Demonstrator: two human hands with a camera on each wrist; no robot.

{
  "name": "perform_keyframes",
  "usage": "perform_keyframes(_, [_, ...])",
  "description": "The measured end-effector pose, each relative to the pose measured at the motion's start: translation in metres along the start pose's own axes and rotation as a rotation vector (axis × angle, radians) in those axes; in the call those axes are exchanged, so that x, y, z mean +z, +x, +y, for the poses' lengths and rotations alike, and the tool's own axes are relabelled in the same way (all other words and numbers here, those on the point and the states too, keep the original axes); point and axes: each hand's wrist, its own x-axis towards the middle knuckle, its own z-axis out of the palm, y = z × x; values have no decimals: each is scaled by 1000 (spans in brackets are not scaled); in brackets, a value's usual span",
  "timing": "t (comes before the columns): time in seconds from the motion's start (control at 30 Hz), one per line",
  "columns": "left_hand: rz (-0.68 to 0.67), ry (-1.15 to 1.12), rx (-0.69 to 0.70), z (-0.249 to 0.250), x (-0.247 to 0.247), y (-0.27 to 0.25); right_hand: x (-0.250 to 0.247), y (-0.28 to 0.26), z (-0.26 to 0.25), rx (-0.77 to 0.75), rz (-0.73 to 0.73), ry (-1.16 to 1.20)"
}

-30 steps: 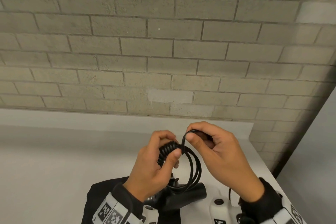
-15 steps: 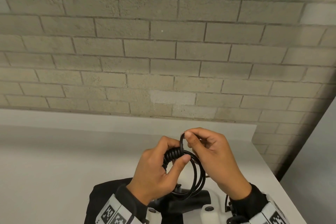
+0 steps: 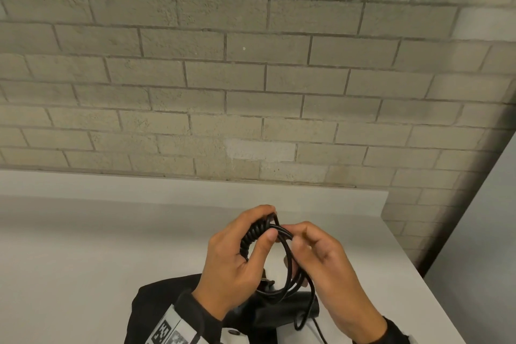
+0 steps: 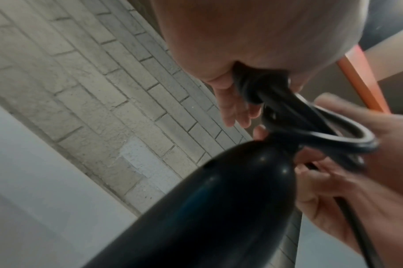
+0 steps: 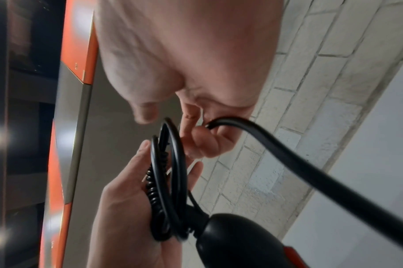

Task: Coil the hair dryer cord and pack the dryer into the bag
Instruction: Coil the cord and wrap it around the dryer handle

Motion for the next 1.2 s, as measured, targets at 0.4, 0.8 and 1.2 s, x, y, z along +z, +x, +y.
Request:
perform_keyframes(0.4, [-1, -293, -264, 11, 3, 0, -1, 2, 3, 6, 4, -105])
perform_keyframes(0.8, [81, -301, -377, 15, 7, 2, -5, 1, 20, -111, 274, -305])
perform_keyframes(1.2, [143, -125, -246, 13, 16, 2, 18, -12, 35, -530, 410, -843])
